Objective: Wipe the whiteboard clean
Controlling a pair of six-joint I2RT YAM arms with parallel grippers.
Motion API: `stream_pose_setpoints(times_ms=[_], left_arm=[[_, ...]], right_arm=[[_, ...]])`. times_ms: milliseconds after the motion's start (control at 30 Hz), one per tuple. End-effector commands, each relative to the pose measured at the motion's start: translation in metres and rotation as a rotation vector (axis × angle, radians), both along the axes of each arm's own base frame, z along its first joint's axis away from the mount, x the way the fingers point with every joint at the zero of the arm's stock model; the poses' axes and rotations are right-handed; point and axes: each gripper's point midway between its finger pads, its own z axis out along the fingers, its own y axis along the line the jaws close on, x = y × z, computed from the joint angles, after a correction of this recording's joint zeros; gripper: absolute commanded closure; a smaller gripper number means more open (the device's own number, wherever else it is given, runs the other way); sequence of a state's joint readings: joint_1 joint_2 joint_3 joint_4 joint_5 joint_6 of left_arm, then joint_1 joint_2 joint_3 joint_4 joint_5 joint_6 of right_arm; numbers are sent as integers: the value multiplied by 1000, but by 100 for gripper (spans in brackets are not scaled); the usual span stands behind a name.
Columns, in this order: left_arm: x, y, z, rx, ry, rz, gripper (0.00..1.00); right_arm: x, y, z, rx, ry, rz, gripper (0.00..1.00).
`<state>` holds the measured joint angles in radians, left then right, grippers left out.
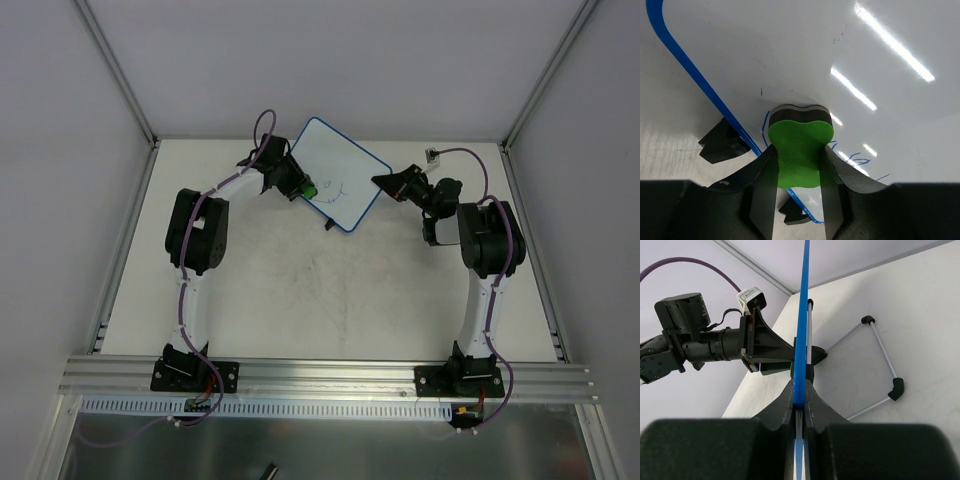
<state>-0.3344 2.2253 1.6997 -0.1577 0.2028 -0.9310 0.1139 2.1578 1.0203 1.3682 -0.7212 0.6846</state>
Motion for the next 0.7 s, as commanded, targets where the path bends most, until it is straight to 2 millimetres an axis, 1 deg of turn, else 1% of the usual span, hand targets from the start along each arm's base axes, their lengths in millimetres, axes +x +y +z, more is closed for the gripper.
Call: stream_pose_setpoints(times_ms=[0, 33, 100, 133, 167, 200, 267, 300, 333, 367, 433, 467, 500, 533, 667], left_arm=[[-25, -13, -46, 129, 56, -111, 100], [-23, -13, -42, 171, 23, -122, 100], [-24, -21, -37, 218, -19, -156, 100], [-27, -31, -33, 243, -47, -185, 100], [-27, -34, -30, 285, -82, -227, 100], [-26, -34, -30, 327, -107, -234, 100], [-28, -47, -26, 382, -154, -281, 100], [-27, -47, -25, 435, -186, -318, 100], [-26, -51, -22, 456, -210, -340, 100], [-31, -60, -24, 493, -237, -404, 100], [-34, -72, -20, 519, -275, -455, 100], [-36, -77, -22, 538, -292, -496, 100], [-41, -88, -20, 537, -309, -533, 100], [-44, -93, -21, 538, -317, -557, 100], [-54, -108, -23, 564, -348, -628, 100]], right_arm=[[-37, 43, 26, -9, -182, 172, 100], [-36, 43, 27, -9, -183, 170, 100], [-36, 44, 25, -6, -177, 176, 100], [-35, 44, 25, -4, -174, 176, 100], [-35, 45, 25, -4, -175, 179, 100], [-35, 44, 24, -3, -173, 181, 100], [-34, 45, 25, -1, -175, 185, 100], [-34, 45, 26, 0, -175, 185, 100], [-34, 45, 26, 1, -176, 187, 100], [-34, 45, 27, 2, -176, 187, 100], [-35, 46, 29, 2, -179, 190, 100], [-34, 45, 29, 3, -179, 189, 100], [-35, 46, 30, 4, -180, 190, 100], [-35, 45, 30, 3, -181, 190, 100], [-35, 45, 30, 2, -180, 193, 100]])
